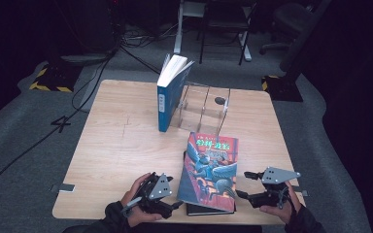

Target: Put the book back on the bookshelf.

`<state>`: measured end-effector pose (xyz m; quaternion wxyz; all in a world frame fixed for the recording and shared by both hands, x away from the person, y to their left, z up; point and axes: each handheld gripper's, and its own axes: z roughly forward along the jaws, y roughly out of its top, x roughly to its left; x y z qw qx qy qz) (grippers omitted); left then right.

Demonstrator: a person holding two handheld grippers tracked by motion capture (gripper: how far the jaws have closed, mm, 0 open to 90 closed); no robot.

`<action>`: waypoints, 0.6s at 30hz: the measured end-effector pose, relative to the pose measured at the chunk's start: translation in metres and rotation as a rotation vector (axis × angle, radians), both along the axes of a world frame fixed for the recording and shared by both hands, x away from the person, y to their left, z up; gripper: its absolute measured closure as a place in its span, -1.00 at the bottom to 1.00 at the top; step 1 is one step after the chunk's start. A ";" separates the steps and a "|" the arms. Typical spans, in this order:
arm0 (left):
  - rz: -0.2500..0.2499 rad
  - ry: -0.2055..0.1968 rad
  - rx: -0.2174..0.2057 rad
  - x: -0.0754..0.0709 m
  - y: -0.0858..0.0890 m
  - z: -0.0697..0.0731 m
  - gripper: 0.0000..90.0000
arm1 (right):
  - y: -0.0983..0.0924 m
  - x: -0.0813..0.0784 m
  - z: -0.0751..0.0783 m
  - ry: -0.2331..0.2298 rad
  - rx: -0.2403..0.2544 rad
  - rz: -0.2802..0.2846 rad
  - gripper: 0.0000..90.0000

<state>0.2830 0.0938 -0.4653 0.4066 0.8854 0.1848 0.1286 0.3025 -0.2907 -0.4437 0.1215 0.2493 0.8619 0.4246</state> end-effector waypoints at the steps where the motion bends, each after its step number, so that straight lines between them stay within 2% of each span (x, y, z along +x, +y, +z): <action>1: 0.009 -0.005 0.008 0.003 0.002 0.001 -0.59 | 0.001 0.000 -0.001 0.005 -0.014 0.007 -0.38; 4: 0.046 -0.004 0.007 0.011 0.008 0.001 -0.60 | 0.005 0.001 -0.005 0.017 -0.036 0.014 -0.32; 8: 0.026 0.013 -0.016 0.014 0.012 0.001 -0.57 | 0.012 0.000 -0.006 0.024 -0.057 0.024 -0.32; 11: 0.008 0.009 -0.014 0.016 0.015 0.002 -0.49 | 0.013 0.000 -0.007 0.030 -0.053 0.031 -0.31; 14: 0.038 -0.010 0.011 0.015 0.021 0.005 -0.56 | 0.011 -0.001 -0.004 0.018 -0.045 0.003 -0.25; 17: 0.045 -0.007 0.013 0.015 0.024 0.005 -0.53 | 0.009 -0.001 -0.002 0.014 -0.034 -0.019 -0.25; 18: 0.050 0.000 0.015 0.017 0.028 0.005 -0.54 | 0.009 0.000 0.001 0.020 -0.012 -0.034 -0.25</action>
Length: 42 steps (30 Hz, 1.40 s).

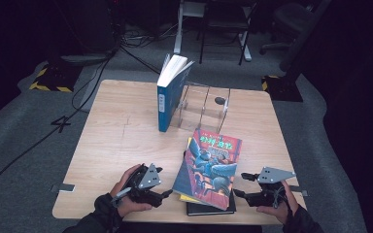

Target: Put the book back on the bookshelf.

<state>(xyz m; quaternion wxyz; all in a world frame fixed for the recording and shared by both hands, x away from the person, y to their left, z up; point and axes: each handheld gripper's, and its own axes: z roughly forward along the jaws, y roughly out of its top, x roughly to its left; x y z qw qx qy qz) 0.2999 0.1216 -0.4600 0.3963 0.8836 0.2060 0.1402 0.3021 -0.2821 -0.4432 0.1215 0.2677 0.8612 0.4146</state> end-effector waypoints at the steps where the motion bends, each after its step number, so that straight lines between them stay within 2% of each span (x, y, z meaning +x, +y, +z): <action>1: 0.030 -0.009 0.008 0.002 0.002 -0.001 -0.55 | 0.000 0.000 0.001 0.000 0.002 -0.002 -0.26; 2: 0.058 -0.014 0.022 0.004 0.003 -0.002 -0.43 | 0.001 -0.001 0.003 0.001 0.010 0.001 -0.29; 3: 0.058 -0.014 0.022 0.004 0.003 -0.002 -0.32 | 0.002 -0.001 0.004 0.003 0.019 0.003 -0.30; 4: 0.093 0.004 0.039 0.011 0.008 -0.007 -0.38 | 0.002 -0.001 0.005 0.005 0.023 -0.002 -0.30; 5: 0.093 0.004 0.039 0.011 0.008 -0.007 -0.44 | 0.002 -0.001 0.005 0.005 0.023 -0.002 -0.30; 9: 0.120 0.016 0.014 0.024 0.012 -0.011 -0.40 | 0.008 0.002 0.007 0.016 0.028 -0.047 -0.37; 13: 0.115 0.005 0.015 0.029 0.006 -0.012 -0.44 | 0.014 0.006 0.006 0.036 0.014 -0.066 -0.39; 15: 0.106 0.004 0.021 0.032 0.002 -0.012 -0.46 | 0.016 0.011 0.004 0.049 0.008 -0.076 -0.48; 16: 0.105 0.003 0.026 0.034 0.000 -0.013 -0.46 | 0.016 0.016 0.003 0.082 0.017 -0.091 -0.58; 19: 0.104 0.010 0.020 0.040 -0.006 -0.016 -0.46 | 0.015 0.021 0.001 0.109 0.017 -0.103 -0.66; 24: 0.092 0.010 0.018 0.044 -0.017 -0.018 -0.46 | 0.014 0.035 -0.001 0.193 0.033 -0.065 -0.73; 28: 0.086 0.003 0.019 0.043 -0.024 -0.017 -0.45 | 0.020 0.041 -0.002 0.217 0.033 -0.042 -0.72; 31: 0.086 0.024 0.004 0.044 -0.025 -0.019 -0.39 | 0.021 0.042 -0.001 0.219 0.025 -0.048 -0.73; 36: 0.093 0.033 -0.001 0.044 -0.025 -0.019 -0.37 | 0.023 0.041 0.000 0.206 0.019 -0.055 -0.73; 39: 0.091 0.037 -0.005 0.044 -0.026 -0.020 -0.30 | 0.025 0.040 0.001 0.186 0.018 -0.052 -0.71; 42: 0.094 0.034 -0.002 0.043 -0.027 -0.020 -0.28 | 0.027 0.038 0.007 0.145 0.030 -0.041 -0.67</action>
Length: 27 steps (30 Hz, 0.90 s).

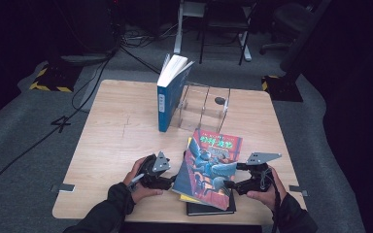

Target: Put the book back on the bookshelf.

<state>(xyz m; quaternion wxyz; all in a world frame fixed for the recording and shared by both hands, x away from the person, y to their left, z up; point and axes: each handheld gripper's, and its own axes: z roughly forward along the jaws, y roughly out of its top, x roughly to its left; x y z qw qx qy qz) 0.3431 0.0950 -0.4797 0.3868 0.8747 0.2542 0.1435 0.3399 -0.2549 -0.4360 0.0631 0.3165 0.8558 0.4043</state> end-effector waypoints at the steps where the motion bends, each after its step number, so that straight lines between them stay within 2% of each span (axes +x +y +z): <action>1: 0.000 0.001 -0.001 0.000 0.000 0.000 -0.28 | 0.000 0.000 0.002 -0.007 0.010 0.006 -0.66; 3: 0.000 0.000 0.000 0.000 0.000 0.000 -0.28 | 0.002 0.002 0.006 -0.023 0.022 0.019 -0.64; 10: -0.002 0.001 -0.003 0.001 0.000 0.000 -0.28 | 0.009 0.014 0.003 -0.019 0.038 0.030 -0.55; 12: -0.002 0.001 -0.003 0.001 0.000 0.000 -0.28 | 0.011 0.021 0.002 -0.013 0.049 0.033 -0.46; 16: -0.005 0.004 -0.007 0.002 0.000 -0.001 -0.29 | 0.016 0.033 -0.001 -0.006 0.077 0.029 -0.17; 20: -0.003 0.016 -0.020 0.003 0.002 -0.003 -0.34 | 0.019 0.041 -0.004 0.001 0.120 0.061 0.18; 23: -0.004 0.020 -0.025 0.004 0.002 -0.004 -0.35 | 0.020 0.043 -0.005 -0.007 0.119 0.070 0.26; 27: -0.004 0.023 -0.028 0.007 0.002 -0.004 -0.35 | 0.020 0.047 -0.007 -0.028 0.150 0.087 0.41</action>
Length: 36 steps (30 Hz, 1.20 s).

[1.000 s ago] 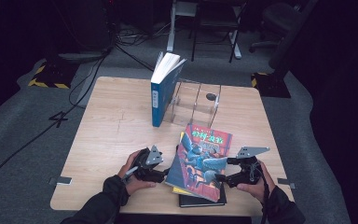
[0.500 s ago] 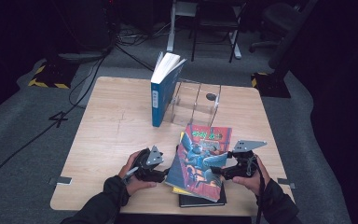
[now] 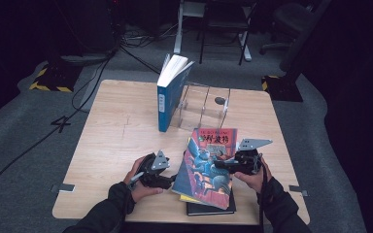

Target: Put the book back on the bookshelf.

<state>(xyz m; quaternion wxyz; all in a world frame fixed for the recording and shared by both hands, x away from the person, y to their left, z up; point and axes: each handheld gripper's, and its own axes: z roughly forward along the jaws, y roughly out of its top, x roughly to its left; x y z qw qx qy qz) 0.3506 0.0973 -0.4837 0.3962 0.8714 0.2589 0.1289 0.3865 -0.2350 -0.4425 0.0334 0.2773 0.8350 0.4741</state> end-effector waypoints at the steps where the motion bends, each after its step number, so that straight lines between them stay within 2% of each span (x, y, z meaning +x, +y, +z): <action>1: 0.003 -0.001 -0.003 0.001 0.000 0.000 -0.35 | 0.001 0.000 0.000 -0.006 0.001 0.000 0.43; 10: 0.024 -0.008 -0.013 0.016 0.002 0.003 -0.35 | 0.006 0.000 -0.001 -0.053 0.014 0.011 0.51; 18: 0.052 0.016 -0.040 0.043 -0.001 0.000 -0.36 | 0.010 0.002 -0.001 -0.081 0.022 0.031 0.58; 21: 0.061 -0.005 -0.037 0.052 -0.005 0.001 -0.36 | 0.011 0.002 0.000 -0.090 0.033 0.034 0.58; 25: 0.062 0.013 -0.066 0.066 -0.007 0.001 -0.35 | 0.009 0.000 0.001 -0.106 0.048 0.036 0.59; 28: 0.060 0.014 -0.066 0.074 -0.009 0.003 -0.34 | 0.009 -0.001 0.002 -0.120 0.044 0.038 0.59; 31: 0.059 -0.009 -0.070 0.082 -0.011 0.007 -0.34 | 0.008 -0.003 0.004 -0.128 0.054 0.042 0.59; 32: 0.053 0.002 -0.078 0.085 -0.012 0.007 -0.34 | 0.008 -0.004 0.006 -0.137 0.050 0.041 0.59; 36: 0.056 -0.009 -0.090 0.091 -0.013 0.010 -0.34 | 0.009 -0.006 0.009 -0.155 0.057 0.046 0.59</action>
